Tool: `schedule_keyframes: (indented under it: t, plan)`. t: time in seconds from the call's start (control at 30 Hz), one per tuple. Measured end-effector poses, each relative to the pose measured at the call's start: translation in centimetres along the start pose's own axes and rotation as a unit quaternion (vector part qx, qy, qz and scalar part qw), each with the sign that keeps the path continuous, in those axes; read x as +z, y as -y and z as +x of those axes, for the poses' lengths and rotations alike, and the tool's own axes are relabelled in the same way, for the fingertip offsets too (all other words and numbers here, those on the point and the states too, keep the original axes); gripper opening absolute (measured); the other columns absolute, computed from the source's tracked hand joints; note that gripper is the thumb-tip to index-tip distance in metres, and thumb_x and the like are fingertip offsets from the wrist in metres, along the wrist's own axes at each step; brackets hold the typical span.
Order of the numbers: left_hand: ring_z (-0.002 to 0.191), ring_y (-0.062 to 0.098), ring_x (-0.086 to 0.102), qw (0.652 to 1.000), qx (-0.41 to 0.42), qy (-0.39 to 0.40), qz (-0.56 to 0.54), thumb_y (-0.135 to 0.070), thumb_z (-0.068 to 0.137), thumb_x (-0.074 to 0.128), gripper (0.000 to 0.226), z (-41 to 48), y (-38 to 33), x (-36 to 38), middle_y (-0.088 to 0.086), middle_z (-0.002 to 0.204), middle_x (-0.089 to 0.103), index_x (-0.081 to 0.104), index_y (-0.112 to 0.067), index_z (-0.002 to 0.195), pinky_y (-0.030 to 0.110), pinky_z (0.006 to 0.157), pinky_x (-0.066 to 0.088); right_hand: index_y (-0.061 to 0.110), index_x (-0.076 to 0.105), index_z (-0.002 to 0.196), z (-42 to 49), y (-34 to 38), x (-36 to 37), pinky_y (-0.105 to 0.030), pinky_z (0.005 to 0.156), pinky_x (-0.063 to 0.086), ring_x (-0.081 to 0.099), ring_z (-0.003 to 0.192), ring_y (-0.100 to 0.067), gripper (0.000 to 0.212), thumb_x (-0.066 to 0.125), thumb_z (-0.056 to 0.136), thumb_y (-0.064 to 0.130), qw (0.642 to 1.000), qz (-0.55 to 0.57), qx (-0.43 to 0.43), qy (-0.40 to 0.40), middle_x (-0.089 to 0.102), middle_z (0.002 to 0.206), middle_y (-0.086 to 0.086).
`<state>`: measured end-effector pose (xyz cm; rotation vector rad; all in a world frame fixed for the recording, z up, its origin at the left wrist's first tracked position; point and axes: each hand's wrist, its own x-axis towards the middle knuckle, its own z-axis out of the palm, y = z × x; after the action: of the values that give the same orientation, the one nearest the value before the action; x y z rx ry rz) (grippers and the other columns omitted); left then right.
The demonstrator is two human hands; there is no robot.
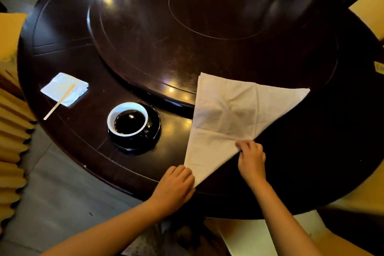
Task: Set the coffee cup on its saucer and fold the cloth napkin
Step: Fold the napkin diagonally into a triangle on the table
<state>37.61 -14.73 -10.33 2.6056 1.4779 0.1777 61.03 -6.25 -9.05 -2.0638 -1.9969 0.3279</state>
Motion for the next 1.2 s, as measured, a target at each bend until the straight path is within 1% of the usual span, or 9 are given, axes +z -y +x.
schedule_keyframes:
  t: [0.13,0.3,0.43,0.57,0.7,0.87,0.93,1.1,1.2]
  plan:
    - [0.074,0.015,0.060,0.998,0.020,0.046,0.049,-0.034,0.069,0.059,0.016,0.3,0.1,-0.4,-0.004,0.083,0.066,0.063,-0.020,0.077,0.027,0.066,0.049,0.014,0.067,0.098,-0.3,-0.5,0.2,-0.040,0.082,0.043,0.059,0.093,-0.029,0.039,0.071,0.063,-0.002,0.990,-0.082,-0.113,-0.021,0.066,0.101,-0.005]
    - [0.051,0.016,0.054,0.997,0.015,0.062,0.034,-0.023,0.050,0.070,0.018,1.6,-1.1,-2.2,-0.004,0.057,0.058,0.055,-0.019,0.059,0.022,0.050,0.044,0.016,0.067,0.084,0.2,-1.4,-0.2,-0.031,0.079,0.031,0.063,0.085,-0.024,0.021,0.073,0.069,0.002,0.985,-0.067,-0.155,-0.021,0.068,0.088,0.000]
    - [0.057,0.023,0.054,0.990,-0.074,0.003,-0.117,-0.018,0.072,0.054,0.007,2.8,-2.1,-5.0,0.003,0.064,0.058,0.048,-0.014,0.072,0.029,0.049,0.033,0.015,0.064,0.081,-0.8,-2.0,-0.9,-0.031,0.078,0.037,0.062,0.081,-0.023,0.017,0.069,0.072,0.001,0.985,-0.028,-0.170,0.003,0.066,0.085,0.000]
    - [0.075,0.017,0.057,0.941,-0.148,0.052,-0.300,-0.013,0.084,0.049,0.012,4.4,-1.7,-7.6,0.001,0.087,0.064,0.058,-0.017,0.091,0.031,0.064,0.044,0.017,0.060,0.081,-3.8,-4.0,-2.2,-0.033,0.075,0.044,0.060,0.082,-0.023,0.008,0.059,0.077,0.010,0.976,-0.013,-0.204,0.077,0.064,0.088,0.001]
    - [0.081,0.005,0.057,0.881,-0.152,0.131,-0.428,-0.009,0.081,0.055,0.018,5.2,-1.0,-8.6,-0.012,0.084,0.063,0.065,-0.024,0.082,0.017,0.071,0.046,0.022,0.060,0.085,-6.2,-6.6,-4.0,-0.028,0.077,0.041,0.055,0.087,-0.015,0.006,0.054,0.082,0.019,0.959,-0.015,-0.230,0.167,0.061,0.092,0.007]
    - [0.082,0.010,0.059,0.827,-0.192,0.147,-0.508,-0.008,0.080,0.064,0.020,6.6,-0.3,-7.8,-0.006,0.083,0.064,0.066,-0.027,0.073,0.021,0.075,0.046,0.029,0.056,0.103,-7.6,-9.0,-5.3,-0.025,0.084,0.028,0.041,0.097,-0.008,0.020,0.058,0.083,0.032,0.967,-0.006,-0.166,0.192,0.051,0.102,0.013]
    - [0.080,0.012,0.057,0.834,-0.209,0.131,-0.494,-0.007,0.080,0.065,0.018,8.0,0.4,-7.6,-0.004,0.082,0.063,0.065,-0.025,0.074,0.022,0.072,0.045,0.029,0.055,0.103,-7.7,-9.0,-5.0,-0.026,0.080,0.027,0.039,0.096,-0.011,0.020,0.061,0.084,0.035,0.979,-0.006,-0.117,0.169,0.049,0.102,0.011]
    - [0.061,0.011,0.049,0.808,-0.290,0.059,-0.509,-0.003,0.083,0.062,0.011,11.3,2.3,-8.1,0.001,0.068,0.052,0.063,-0.008,0.093,0.012,0.047,0.044,0.022,0.065,0.094,-6.9,-8.4,-4.5,-0.030,0.079,0.030,0.043,0.097,-0.019,0.012,0.061,0.087,0.031,0.993,0.046,0.011,0.110,0.050,0.093,0.007]
    - [0.067,0.013,0.053,0.795,-0.320,0.037,-0.515,-0.004,0.085,0.061,0.019,13.0,3.4,-7.8,0.004,0.071,0.052,0.061,-0.004,0.104,0.017,0.057,0.050,0.021,0.064,0.100,-6.9,-8.4,-4.6,-0.031,0.082,0.030,0.038,0.097,-0.015,0.018,0.061,0.087,0.033,0.989,0.078,0.049,0.118,0.048,0.096,0.007]
